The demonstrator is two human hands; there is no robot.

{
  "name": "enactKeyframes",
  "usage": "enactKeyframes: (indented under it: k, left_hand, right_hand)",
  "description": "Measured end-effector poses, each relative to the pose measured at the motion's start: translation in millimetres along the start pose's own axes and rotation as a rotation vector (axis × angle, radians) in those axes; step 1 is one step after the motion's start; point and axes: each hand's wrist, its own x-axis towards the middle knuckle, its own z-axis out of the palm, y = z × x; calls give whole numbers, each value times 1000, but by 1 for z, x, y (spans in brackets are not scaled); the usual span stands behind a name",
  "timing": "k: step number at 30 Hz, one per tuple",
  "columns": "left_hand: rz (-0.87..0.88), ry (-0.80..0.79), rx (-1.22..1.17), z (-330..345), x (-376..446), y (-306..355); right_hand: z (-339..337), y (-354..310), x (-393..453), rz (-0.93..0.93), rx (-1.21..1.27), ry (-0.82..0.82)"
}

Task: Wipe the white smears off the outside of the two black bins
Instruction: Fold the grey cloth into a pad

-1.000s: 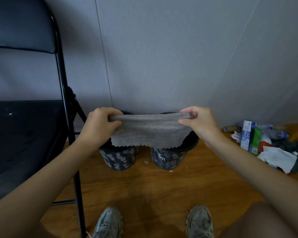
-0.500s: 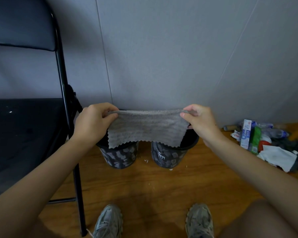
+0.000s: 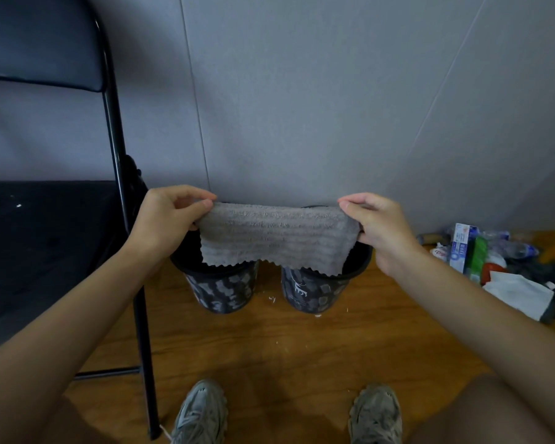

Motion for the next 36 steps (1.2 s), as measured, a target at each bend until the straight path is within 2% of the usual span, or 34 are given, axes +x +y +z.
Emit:
enactKeyframes:
  k: [3, 8, 10, 13, 15, 17, 19, 22, 23, 26, 29, 36]
  left_hand:
    - [-3, -22, 54, 1, 1, 0]
    - [130, -118, 474, 2, -1, -1]
    - [199, -92, 574, 6, -2, -1]
    - [278, -41, 627, 7, -4, 4]
    - [273, -38, 591, 4, -2, 10]
    - [201, -80, 492, -3, 0, 15]
    - [102, -162, 358, -8, 1, 18]
    - [-91, -226, 38, -13, -2, 17]
    - [-154, -240, -56, -13, -3, 16]
    - [-288, -257, -175, -11, -4, 14]
    - [-376, -226, -164, -3, -4, 14]
    - [-444, -156, -233, 17, -6, 19]
  right_hand:
    - [-2, 0, 0, -31, -26, 2]
    - [-11, 4, 7, -192, -480, -136]
    - [-9, 8, 8, -267, -592, -98]
    - [-10, 10, 11, -353, -611, -37]
    - [-14, 8, 11, -372, -570, -41]
    - [-16, 3, 9, -312, -477, -88]
    - [-19, -1, 5, -177, -279, -189]
    - [-21, -6, -4, 19, 153, -417]
    - [-20, -6, -5, 56, 230, -438]
    - [-10, -4, -8, 146, 231, -383]
    - [-1, 0, -8, 211, 165, -275]
    - [9, -1, -10, 301, 149, -221]
